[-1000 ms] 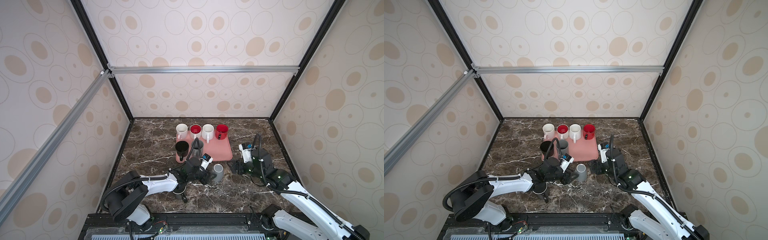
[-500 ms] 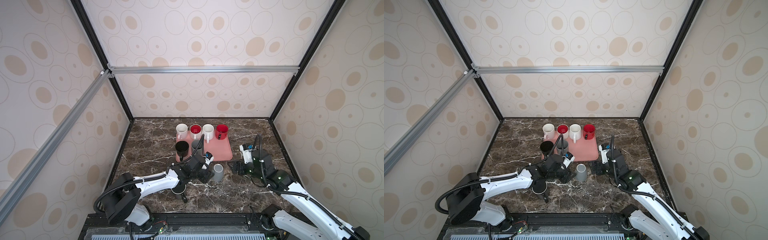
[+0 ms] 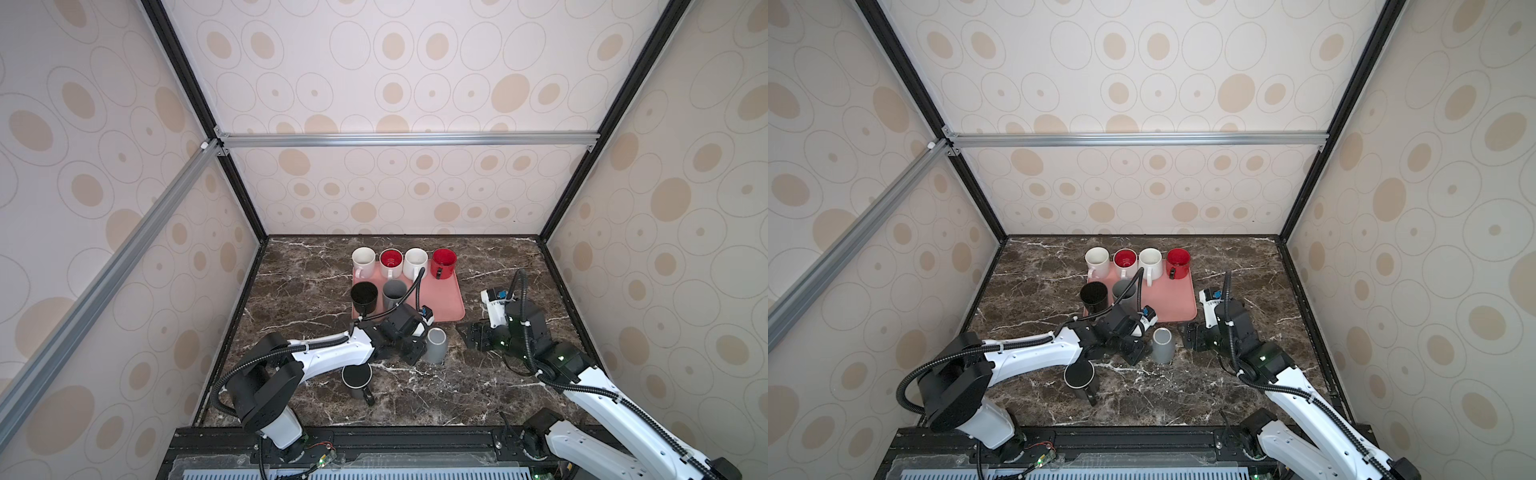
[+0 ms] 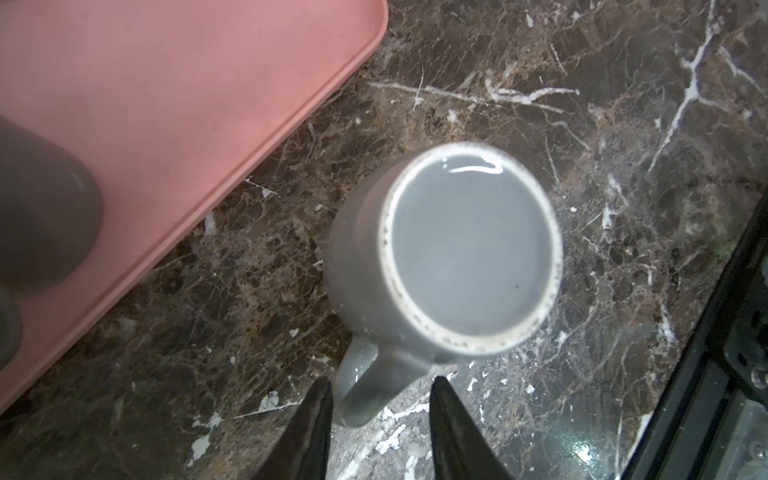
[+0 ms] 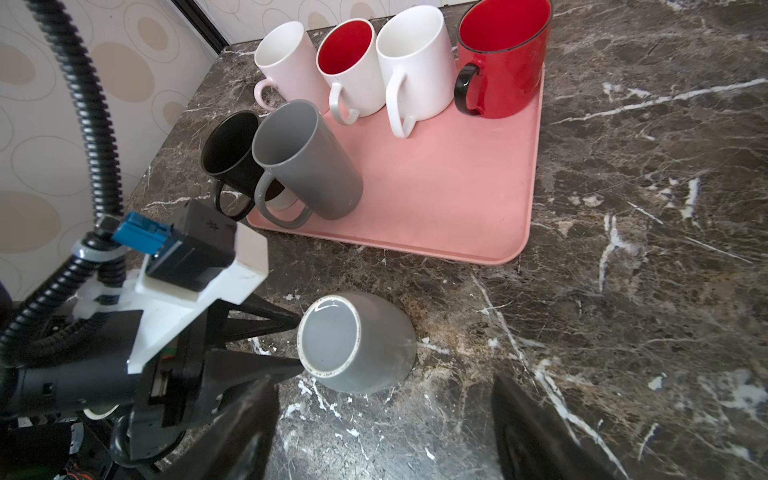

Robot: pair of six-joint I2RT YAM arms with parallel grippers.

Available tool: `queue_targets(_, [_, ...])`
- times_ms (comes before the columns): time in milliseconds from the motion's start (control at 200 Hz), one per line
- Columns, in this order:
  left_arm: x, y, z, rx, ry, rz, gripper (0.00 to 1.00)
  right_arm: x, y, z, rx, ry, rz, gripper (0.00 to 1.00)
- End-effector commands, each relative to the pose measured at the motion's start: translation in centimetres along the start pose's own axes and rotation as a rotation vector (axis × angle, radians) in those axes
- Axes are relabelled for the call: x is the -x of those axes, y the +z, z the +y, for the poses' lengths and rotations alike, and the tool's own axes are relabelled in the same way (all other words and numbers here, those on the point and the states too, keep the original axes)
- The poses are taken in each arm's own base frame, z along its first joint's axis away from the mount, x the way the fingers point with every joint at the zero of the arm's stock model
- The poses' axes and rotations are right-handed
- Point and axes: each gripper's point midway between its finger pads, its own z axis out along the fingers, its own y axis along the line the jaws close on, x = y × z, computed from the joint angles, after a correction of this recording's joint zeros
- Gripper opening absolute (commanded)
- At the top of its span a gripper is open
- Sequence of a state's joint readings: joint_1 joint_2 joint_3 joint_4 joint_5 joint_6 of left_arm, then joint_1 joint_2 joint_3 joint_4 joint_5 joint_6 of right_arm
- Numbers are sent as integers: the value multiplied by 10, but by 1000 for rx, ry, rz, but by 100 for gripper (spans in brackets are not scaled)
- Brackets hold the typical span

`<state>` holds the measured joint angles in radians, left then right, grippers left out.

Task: Turn the mug right side up
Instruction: 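Lower the left gripper and close it on the grey mug's handle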

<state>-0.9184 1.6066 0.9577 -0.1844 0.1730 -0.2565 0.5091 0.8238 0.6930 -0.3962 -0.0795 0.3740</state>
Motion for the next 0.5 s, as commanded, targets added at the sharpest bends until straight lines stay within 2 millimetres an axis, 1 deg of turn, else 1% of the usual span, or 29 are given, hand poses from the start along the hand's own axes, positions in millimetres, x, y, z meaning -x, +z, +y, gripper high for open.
queue_targets(0, [8, 0, 1, 35, 67, 3, 37, 1, -2, 0, 11, 6, -15, 82])
queue_targets(65, [10, 2, 1, 36, 81, 0, 35, 1, -2, 0, 12, 8, -17, 83])
queue_targets(275, [13, 6, -9, 17, 126, -21, 35, 0, 0, -1, 10, 13, -15, 82])
queue_targets(495, [19, 6, -7, 47, 166, -53, 27, -1, 1, -2, 10, 19, -14, 82])
